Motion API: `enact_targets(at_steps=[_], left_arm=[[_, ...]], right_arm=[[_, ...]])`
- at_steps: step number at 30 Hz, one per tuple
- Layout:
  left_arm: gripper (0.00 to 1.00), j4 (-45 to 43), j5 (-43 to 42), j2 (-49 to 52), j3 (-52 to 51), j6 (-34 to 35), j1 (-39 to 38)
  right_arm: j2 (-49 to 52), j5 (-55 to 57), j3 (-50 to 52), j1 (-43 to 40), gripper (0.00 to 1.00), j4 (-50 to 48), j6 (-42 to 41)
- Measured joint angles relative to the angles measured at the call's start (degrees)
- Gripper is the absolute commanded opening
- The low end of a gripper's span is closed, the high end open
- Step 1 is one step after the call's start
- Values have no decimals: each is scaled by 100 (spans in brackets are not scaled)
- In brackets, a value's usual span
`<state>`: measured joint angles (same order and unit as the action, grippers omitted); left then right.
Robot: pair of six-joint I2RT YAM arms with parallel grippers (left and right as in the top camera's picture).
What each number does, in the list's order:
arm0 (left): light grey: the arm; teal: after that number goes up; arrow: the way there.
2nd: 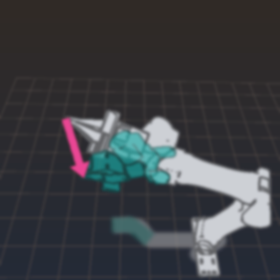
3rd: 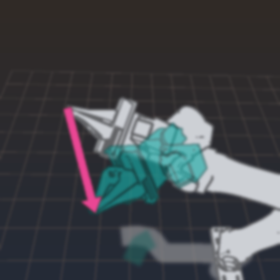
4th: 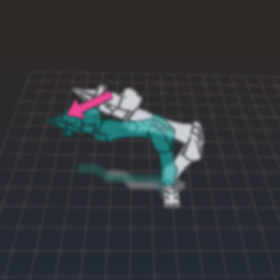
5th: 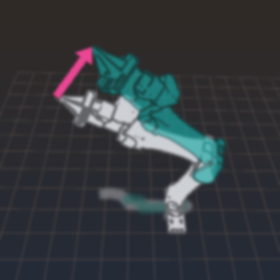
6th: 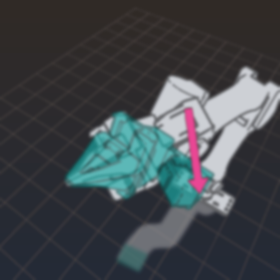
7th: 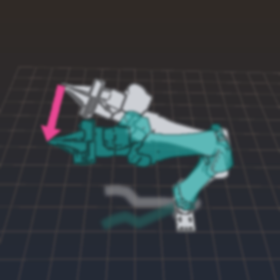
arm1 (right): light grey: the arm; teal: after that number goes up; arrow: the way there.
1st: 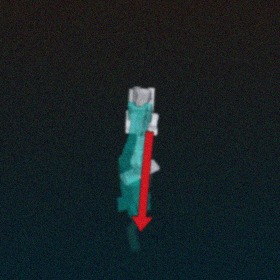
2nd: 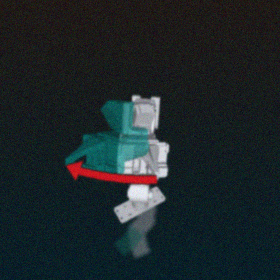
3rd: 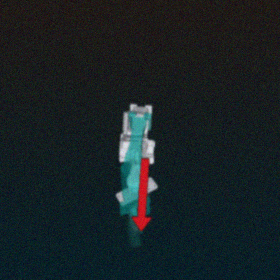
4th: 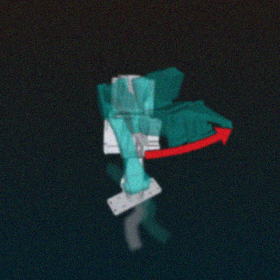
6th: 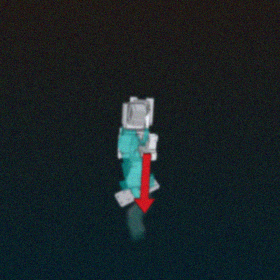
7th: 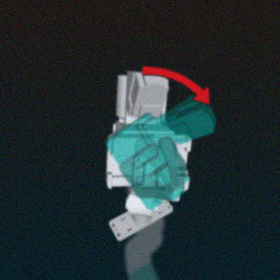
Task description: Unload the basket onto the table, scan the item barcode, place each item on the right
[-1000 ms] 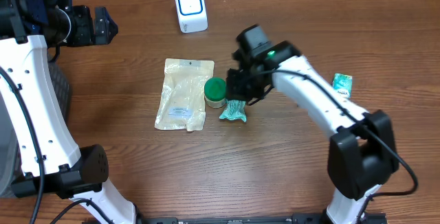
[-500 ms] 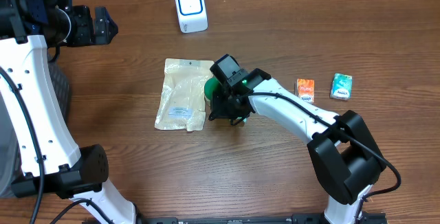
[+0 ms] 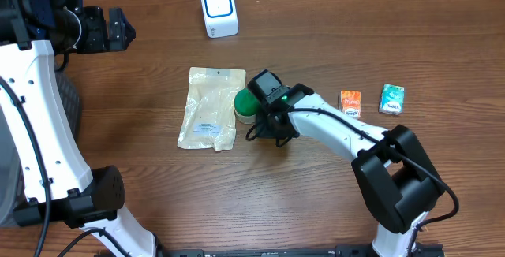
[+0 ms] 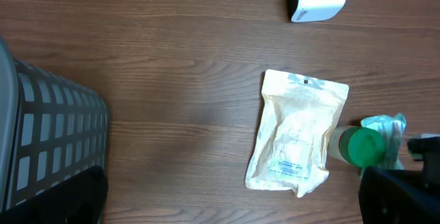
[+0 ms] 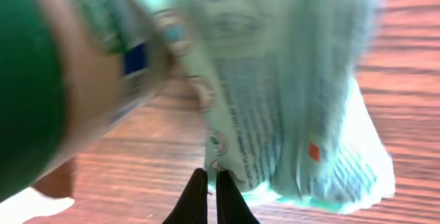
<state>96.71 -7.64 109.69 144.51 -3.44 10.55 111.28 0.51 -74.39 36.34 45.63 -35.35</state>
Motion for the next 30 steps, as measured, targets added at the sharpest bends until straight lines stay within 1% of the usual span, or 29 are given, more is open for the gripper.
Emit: enact_targets(at_steps=[6,13,15,18,23,25,27,30], left_arm=[[100,-2,0,0,0,0,0],[100,-2,0,0,0,0,0],[100,-2,0,0,0,0,0],[100,-2,0,0,0,0,0],[100,0,0,0,0,0,0],[99,0,0,0,0,0,0],[100,0,0,0,0,0,0],[100,0,0,0,0,0,0]], right_arm=[[0,81,0,-601,4,404,85],[-31,-269,-184,-1266,11,647,673],[-114,-476,-315,-1397,16,726,850],[-293,-822,-514,-1606,32,852,1051],[-505,-1541,-651,-2138,49,817,1416],[-494,-1790,-651,-2396,58,739,1591],[-468,-1974,-651,-2597,61,664,1781],[-363,-2247,-651,-2754,63,629,2070]])
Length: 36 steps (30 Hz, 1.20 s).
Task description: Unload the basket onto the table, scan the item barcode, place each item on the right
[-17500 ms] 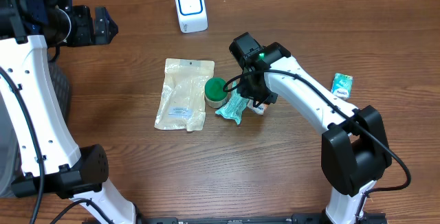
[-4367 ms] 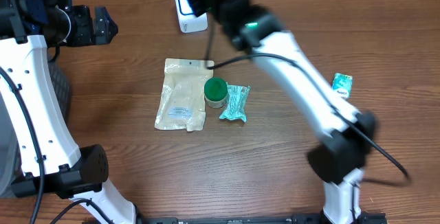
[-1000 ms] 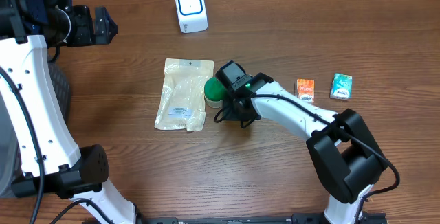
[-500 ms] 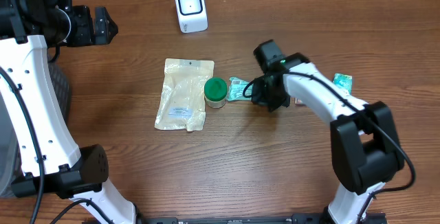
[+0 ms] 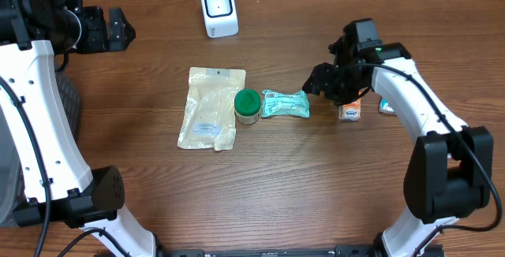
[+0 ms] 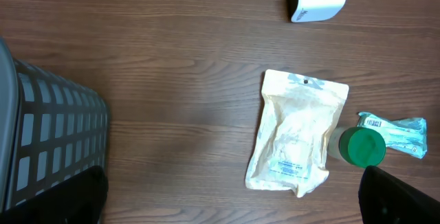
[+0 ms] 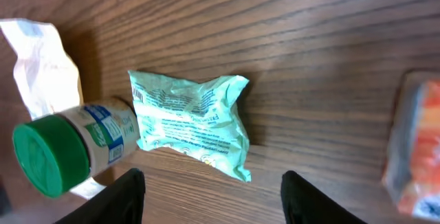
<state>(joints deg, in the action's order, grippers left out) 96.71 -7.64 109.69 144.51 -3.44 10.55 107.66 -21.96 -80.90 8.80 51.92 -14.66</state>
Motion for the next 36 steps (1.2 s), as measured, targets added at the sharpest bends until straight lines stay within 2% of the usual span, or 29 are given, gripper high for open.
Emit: enact_targets(at_steps=[10,16,19,25,31,36], left_arm=[[99,0,0,0,0,0,0],[100,-2,0,0,0,0,0],[99,0,0,0,0,0,0],[99,0,0,0,0,0,0],[100,-2,0,0,0,0,0],[100,0,0,0,0,0,0]], right_arm=[[1029,-839,0,-2,62,-289,616],[1296,-1038,0,61,52,-584,715],[1351,-1086,0,90,40,-669,737],[1414,-1191,0,101,4,-800,734],[1414,-1327,0,66,4,-772,719],[1397,-1628,-63,-168,4,-369,852]])
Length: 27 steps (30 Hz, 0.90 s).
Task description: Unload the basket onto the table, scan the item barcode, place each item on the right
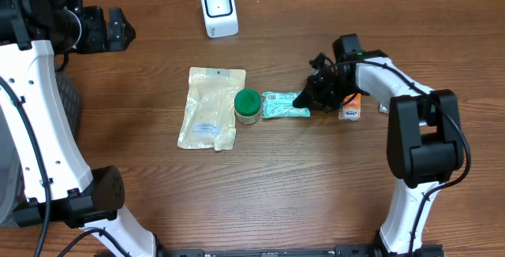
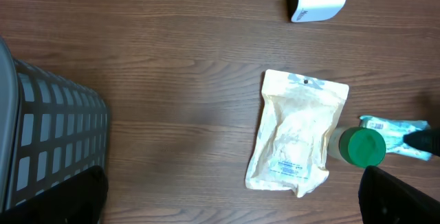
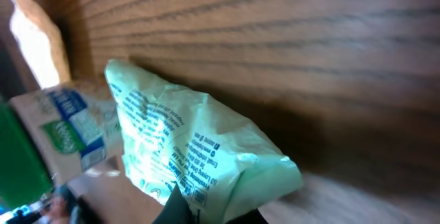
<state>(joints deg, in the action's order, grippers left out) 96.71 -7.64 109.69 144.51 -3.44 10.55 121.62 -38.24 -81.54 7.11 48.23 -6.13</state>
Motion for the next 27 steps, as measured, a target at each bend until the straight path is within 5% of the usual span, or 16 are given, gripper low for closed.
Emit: enact_targets(at_steps=[15,27], left_arm=[[99,0,0,0,0,2,0],[99,0,0,0,0,0,0]], right_arm=[[-2861,-846,-428,-518,4,1034,247],[-2942,-870,-426,-374,4,1482,310]])
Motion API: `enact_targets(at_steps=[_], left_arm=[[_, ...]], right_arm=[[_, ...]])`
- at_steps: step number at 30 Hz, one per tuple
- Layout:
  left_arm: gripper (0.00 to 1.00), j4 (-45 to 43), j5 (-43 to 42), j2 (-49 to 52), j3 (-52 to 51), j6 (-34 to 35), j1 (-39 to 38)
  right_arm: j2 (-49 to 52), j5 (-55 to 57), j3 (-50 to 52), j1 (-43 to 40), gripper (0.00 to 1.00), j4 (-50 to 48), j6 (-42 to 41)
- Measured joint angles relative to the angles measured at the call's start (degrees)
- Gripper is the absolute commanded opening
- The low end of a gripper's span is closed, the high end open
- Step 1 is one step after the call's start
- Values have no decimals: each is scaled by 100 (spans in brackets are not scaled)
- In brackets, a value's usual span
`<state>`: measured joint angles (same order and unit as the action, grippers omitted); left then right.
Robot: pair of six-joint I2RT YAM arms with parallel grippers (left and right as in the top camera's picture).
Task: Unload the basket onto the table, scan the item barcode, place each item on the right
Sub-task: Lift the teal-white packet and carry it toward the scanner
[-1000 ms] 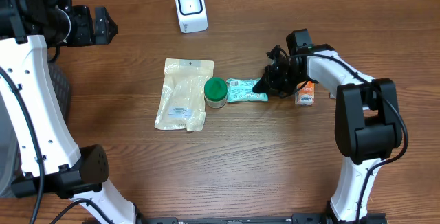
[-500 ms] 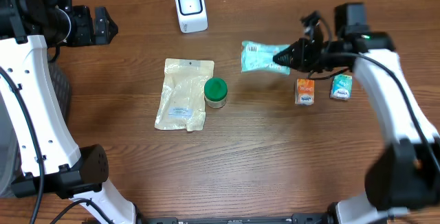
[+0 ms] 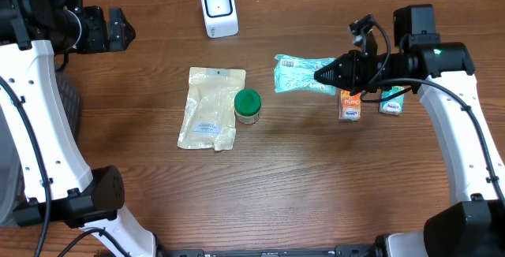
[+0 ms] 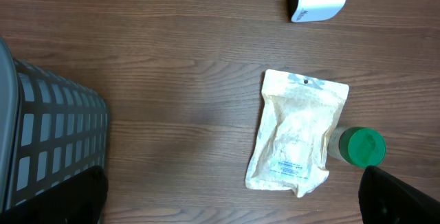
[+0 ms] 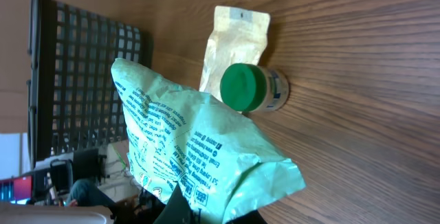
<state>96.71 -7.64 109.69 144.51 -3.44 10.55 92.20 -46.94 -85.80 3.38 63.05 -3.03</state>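
A mint-green printed packet point(image 3: 302, 76) hangs in the air above the table, and my right gripper point(image 3: 327, 75) is shut on its right end. In the right wrist view the packet point(image 5: 199, 141) fills the lower middle, with the gripper point(image 5: 206, 210) pinching its bottom edge. The white barcode scanner point(image 3: 218, 9) stands at the table's far edge, left of the packet, and also shows in the left wrist view. My left gripper point(image 3: 110, 28) is held high at the far left, open and holding nothing point(image 4: 230, 203).
A beige pouch point(image 3: 211, 107) lies mid-table with a green-lidded jar point(image 3: 248, 106) touching its right side. An orange box point(image 3: 350, 104) and a teal box point(image 3: 391, 104) lie under the right arm. A black mesh basket point(image 4: 51, 141) stands at the left.
The right gripper, then shut on the packet lying on the table beside the jar, now holds it off the table, farther back and right. The left arm has not moved.
The right gripper was first low over the packet beside the jar. Then it stood open near the orange box, with the packet lying right of the jar. Later it was shut on the packet's right end, and now it holds the packet in the air.
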Motion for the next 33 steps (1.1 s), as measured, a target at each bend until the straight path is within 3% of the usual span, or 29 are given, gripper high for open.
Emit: enact_targets(at_steps=[9,18,24,33], left_arm=[[100,0,0,0,0,0,0],[100,0,0,0,0,0,0],[99,-2,0,0,0,0,0],[99,-2,0,0,0,0,0]], right_arm=[[-94,0,0,227,4,2,-13],[-929,33,-59,433,4,7,-188],[-938,907,-468,1130,4,-37,-656],[964,3003,-3318,2312,4,562,-848]])
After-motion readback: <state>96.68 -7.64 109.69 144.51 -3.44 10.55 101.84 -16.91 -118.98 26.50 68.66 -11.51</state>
